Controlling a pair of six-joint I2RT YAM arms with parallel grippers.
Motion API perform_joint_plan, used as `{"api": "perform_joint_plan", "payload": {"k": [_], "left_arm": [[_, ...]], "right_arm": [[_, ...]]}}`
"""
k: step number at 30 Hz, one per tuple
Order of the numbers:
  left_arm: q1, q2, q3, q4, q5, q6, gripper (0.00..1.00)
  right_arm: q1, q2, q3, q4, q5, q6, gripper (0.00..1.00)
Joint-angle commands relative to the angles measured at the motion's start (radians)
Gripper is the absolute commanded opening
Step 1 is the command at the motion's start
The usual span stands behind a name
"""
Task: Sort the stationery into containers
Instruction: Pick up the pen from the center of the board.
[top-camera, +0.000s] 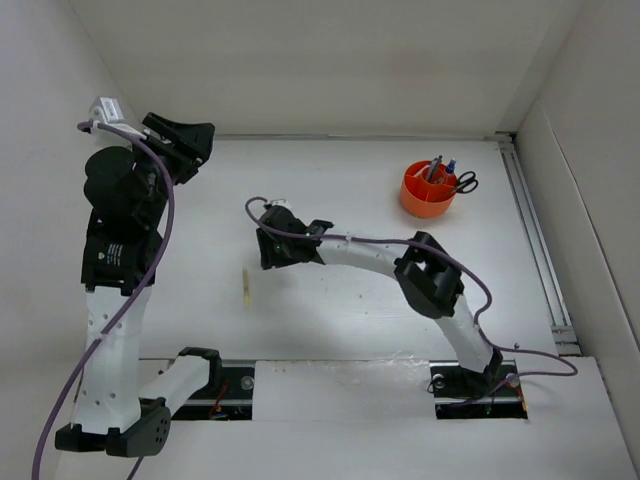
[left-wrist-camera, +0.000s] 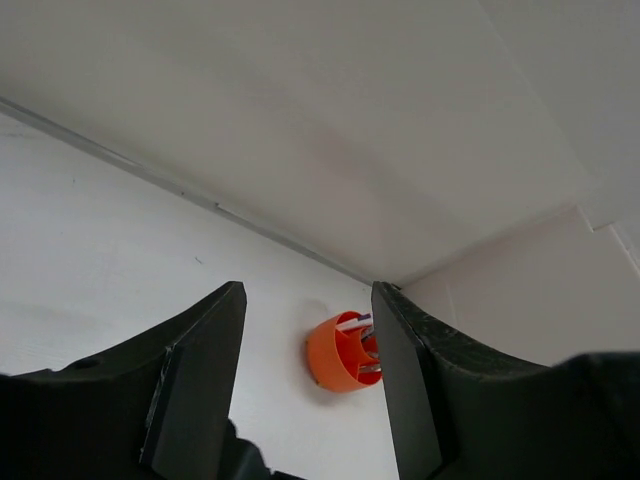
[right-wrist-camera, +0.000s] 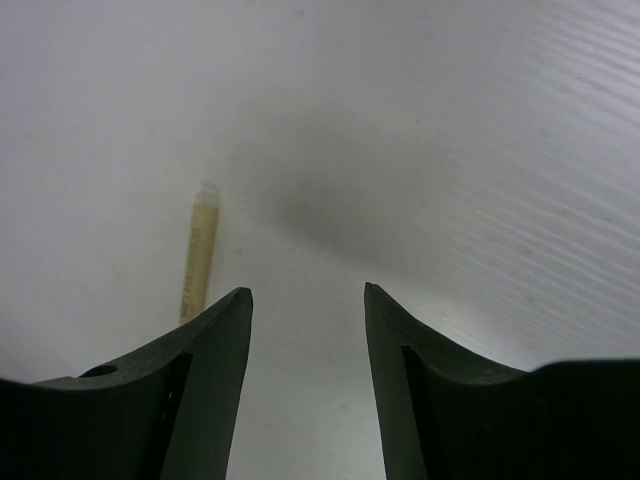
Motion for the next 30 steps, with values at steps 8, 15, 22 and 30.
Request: {"api": "perform_joint_plan", "payload": {"k": [8,15,22,30], "left_arm": [[-0.001,-0.072,-0.093,-0.076,0.061,-0.037,0.5],[-0.001,-0.09,-0.102,-0.076,0.092,-0.026,0.51],[-0.032,-0.09,-0.12,-0.076,0.092,-0.026,0.51],[-0.032,-0.081,-0.108,-0.076,0.092,-0.017,0.51]], "right_arm": [[0.127,0.198,0.326,-0.094,0.058,-0.016,0.56],[0.157,0.312,0.481,-0.192,0.187,-0.025,0.56],[0.157,0.367,0.541,-0.226,0.292,-0.037,0.51],[0.157,0.427,0.582,-0.275,0.302,-0.055,0.35]]}}
